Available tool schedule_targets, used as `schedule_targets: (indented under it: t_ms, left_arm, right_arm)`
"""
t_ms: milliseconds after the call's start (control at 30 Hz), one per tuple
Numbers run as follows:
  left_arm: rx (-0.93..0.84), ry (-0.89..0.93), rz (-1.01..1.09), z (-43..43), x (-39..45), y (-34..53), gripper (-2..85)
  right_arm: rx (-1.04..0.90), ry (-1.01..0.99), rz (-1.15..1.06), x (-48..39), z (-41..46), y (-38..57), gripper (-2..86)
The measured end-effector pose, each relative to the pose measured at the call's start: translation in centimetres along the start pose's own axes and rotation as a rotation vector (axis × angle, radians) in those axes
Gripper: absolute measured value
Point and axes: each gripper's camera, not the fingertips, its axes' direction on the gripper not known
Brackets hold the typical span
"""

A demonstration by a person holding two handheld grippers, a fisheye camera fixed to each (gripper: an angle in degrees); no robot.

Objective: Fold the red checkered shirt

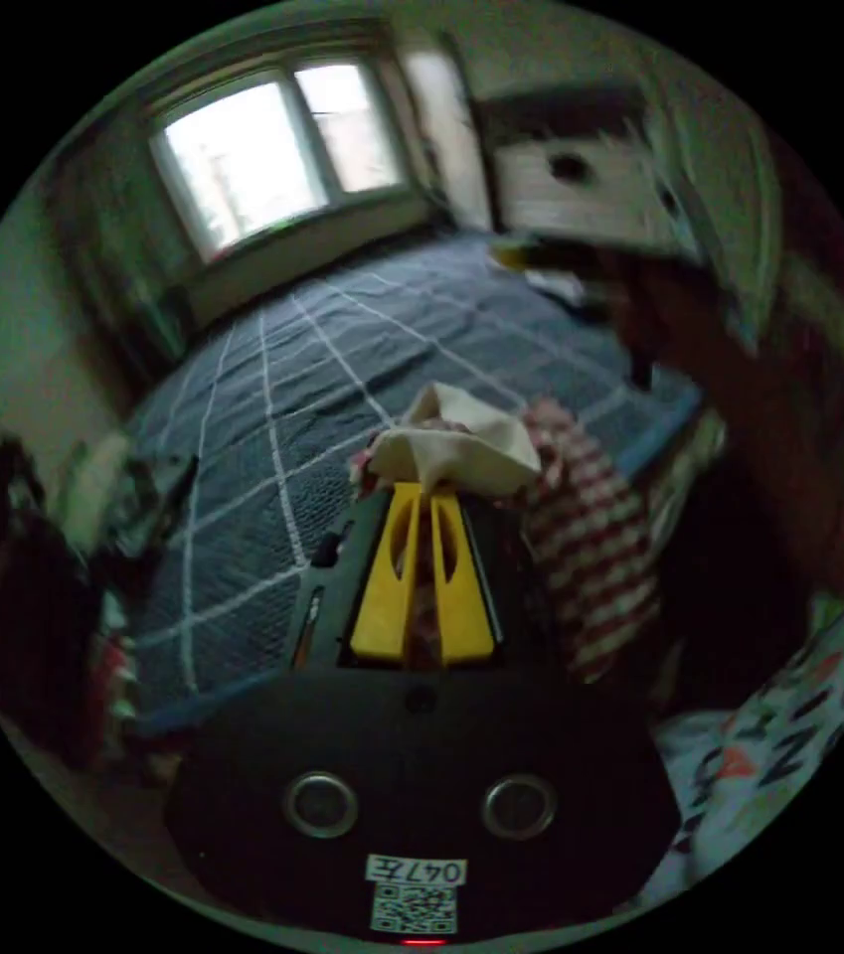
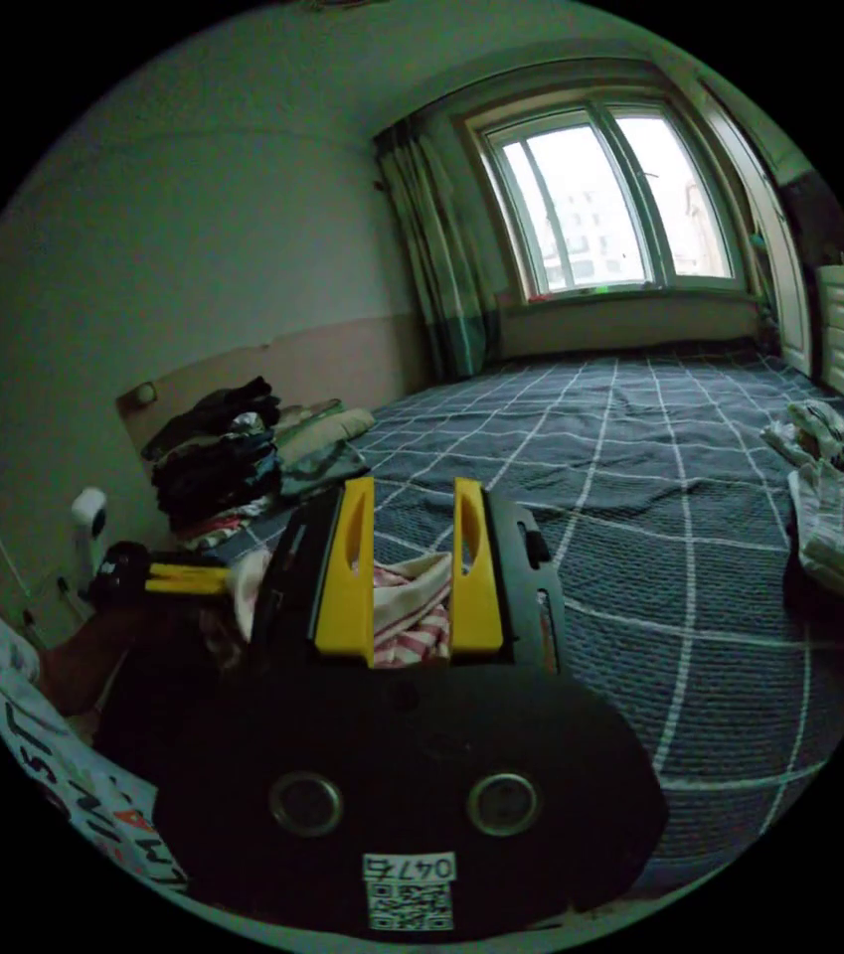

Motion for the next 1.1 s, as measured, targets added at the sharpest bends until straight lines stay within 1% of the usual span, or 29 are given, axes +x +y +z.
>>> schedule_targets:
  t_ms: [33, 67, 100, 133, 167, 200, 233, 267, 333, 433, 500, 567, 600, 633, 667, 733, 800, 867, 933, 967, 1000, 1033, 1100]
  left_arm:
    - [0.093, 0.122, -0.238, -1.2, -4.7, 1.5, -0.5]
    - [0.134, 0.185, -0.37, -1.6, -7.2, 2.6, -0.6]
    - [0.2, 0.306, -0.638, -1.9, -11.8, 5.4, -0.6]
    - [0.251, 0.381, -0.853, -2.0, -15.6, 8.6, -0.6]
    - [0.267, 0.386, -0.931, -2.1, -17.0, 10.1, -0.5]
    - [0.26, 0.326, -1.035, -2.7, -19.2, 12.6, -0.3]
    - [0.229, 0.221, -1.063, -3.7, -20.6, 14.2, 0.2]
    - [0.206, 0.175, -1.057, -4.1, -21.1, 14.8, 0.5]
    - [0.117, 0.073, -0.981, -5.6, -23.0, 15.8, 3.7]
    - [0.049, -0.007, -0.921, -7.1, -25.1, 16.8, 7.2]
    - [0.044, -0.026, -0.906, -7.9, -26.3, 17.7, 8.1]
    - [0.019, -0.034, -0.902, -8.5, -27.4, 18.8, 7.2]
    - [-0.031, -0.047, -0.905, -8.6, -28.0, 19.5, 2.8]
    - [-0.11, -0.082, -0.915, -8.4, -28.5, 19.9, 0.3]
    - [-0.154, -0.108, -0.917, -8.3, -28.6, 20.1, 0.0]
    - [-0.297, -0.167, -0.787, -7.6, -28.1, 19.8, -0.4]
    - [-0.292, -0.172, -0.705, -7.9, -27.4, 19.6, -0.1]
    - [-0.196, -0.103, -0.654, -8.8, -27.2, 19.7, 0.6]
    - [-0.048, -0.01, -0.682, -10.3, -28.0, 20.6, 4.9]
    - [-0.037, -0.004, -0.696, -10.5, -28.3, 20.9, 7.3]
    - [-0.041, -0.009, -0.711, -10.8, -28.9, 21.2, 13.8]
    - [-0.062, -0.019, -0.708, -11.0, -29.4, 21.3, 22.0]
    - [-0.103, 0.016, -0.669, -11.0, -29.7, 21.1, 25.7]
  right_arm:
    - [0.0, -0.006, 0.015, 0.3, 0.0, 0.0, 7.1]
    - [0.0, -0.033, 0.045, 0.9, 0.2, 0.0, 6.8]
    - [-0.005, -0.07, 0.071, 1.5, 0.5, -0.1, 6.8]
    - [-0.011, -0.089, 0.079, 1.7, 0.8, -0.1, 6.8]
    - [-0.031, -0.118, 0.084, 1.9, 1.3, -0.3, 6.9]
    - [-0.059, -0.128, 0.076, 1.8, 2.1, -0.4, 7.0]
    - [-0.074, -0.127, 0.068, 1.7, 2.5, -0.4, 7.0]
    - [-0.105, -0.121, 0.046, 1.3, 3.3, -0.6, 7.3]
    - [-0.151, -0.114, 0.008, 0.6, 4.7, -0.8, 7.8]
    - [-0.223, -0.117, -0.057, -0.6, 7.0, -1.0, 9.0]
    - [-0.301, -0.104, -0.106, -1.5, 9.0, -1.0, 10.1]
    - [-0.357, -0.089, -0.145, -2.2, 10.5, -0.8, 10.7]
    - [-0.389, -0.083, -0.173, -2.7, 11.4, -0.7, 11.0]
    - [-0.401, -0.082, -0.185, -2.9, 11.9, -0.6, 11.0]
    - [-0.416, -0.087, -0.207, -3.4, 12.7, -0.5, 11.0]
    - [-0.416, -0.115, -0.233, -4.0, 13.7, -0.4, 10.9]
    - [-0.388, -0.153, -0.213, -4.4, 14.7, -0.4, 10.6]
    - [-0.375, -0.191, -0.18, -4.3, 15.4, -0.4, 10.1]
    - [-0.38, -0.23, -0.142, -4.1, 16.2, -0.2, 8.7]
    - [-0.395, -0.259, -0.126, -4.0, 16.7, -0.1, 6.8]
    - [-0.423, -0.288, -0.12, -3.9, 17.2, 0.1, 3.5]
    - [-0.443, -0.307, -0.124, -3.9, 17.4, 0.2, 1.8]
    - [-0.532, -0.406, -0.171, -3.8, 17.8, 0.1, 0.2]
